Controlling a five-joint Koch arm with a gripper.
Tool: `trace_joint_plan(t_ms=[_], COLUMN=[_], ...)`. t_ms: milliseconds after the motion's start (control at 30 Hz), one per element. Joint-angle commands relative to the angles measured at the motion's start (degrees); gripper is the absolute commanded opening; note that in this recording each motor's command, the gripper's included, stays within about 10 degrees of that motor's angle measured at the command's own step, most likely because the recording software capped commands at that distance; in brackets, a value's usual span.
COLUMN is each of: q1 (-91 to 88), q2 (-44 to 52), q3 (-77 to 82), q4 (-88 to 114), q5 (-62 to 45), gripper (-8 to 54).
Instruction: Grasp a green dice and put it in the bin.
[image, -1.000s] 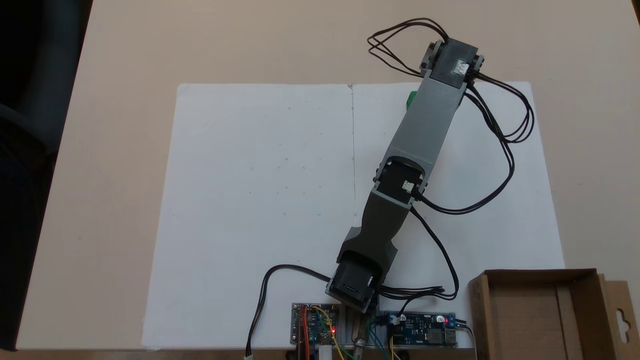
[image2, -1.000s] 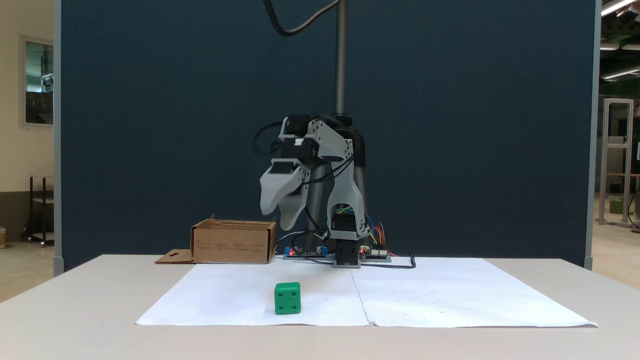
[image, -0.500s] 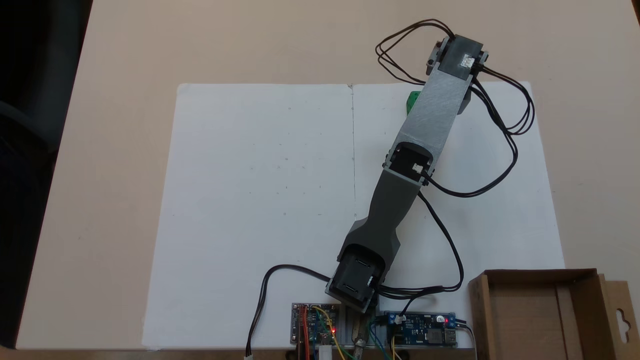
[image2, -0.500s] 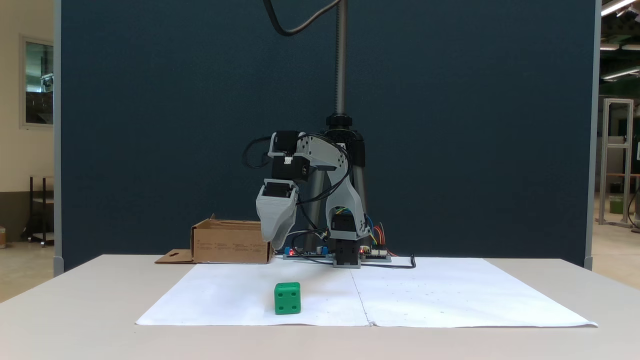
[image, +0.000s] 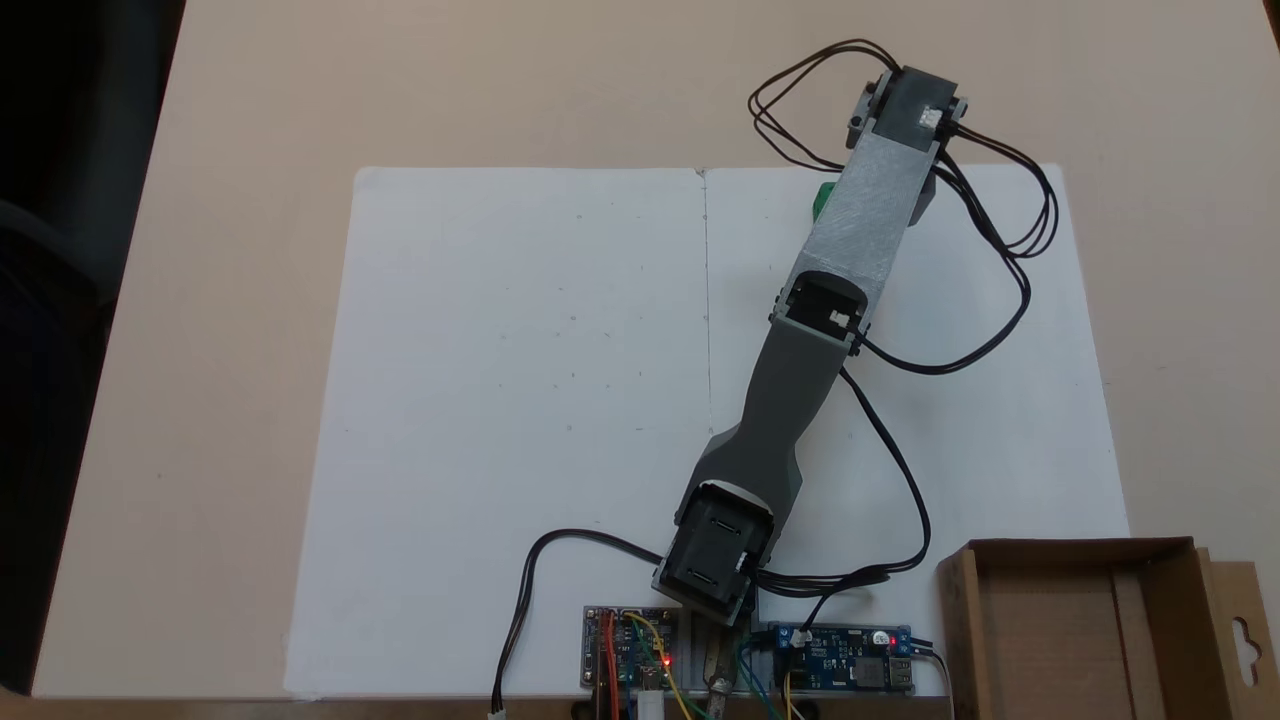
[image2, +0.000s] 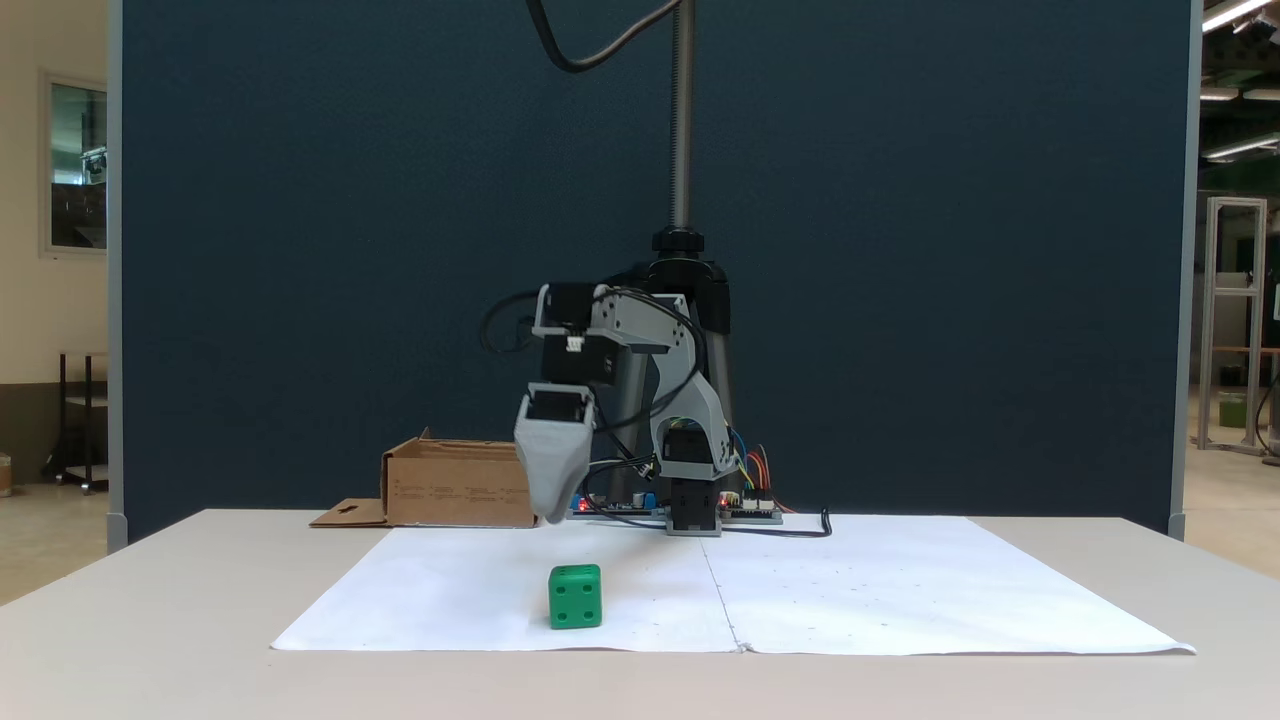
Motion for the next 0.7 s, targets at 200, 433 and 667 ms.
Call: trace_joint_plan(t_ms=[200,433,667], q1=[-1.76,-3.43,-4.04], q2=[-0.18,-1.67,-2.81], q3=[-2.46,-2.37,-2.37], q4=[4.83,6.77,6.59], q5=[-6.15,-6.06,-5.80], gripper=[41.0,41.0,41.0])
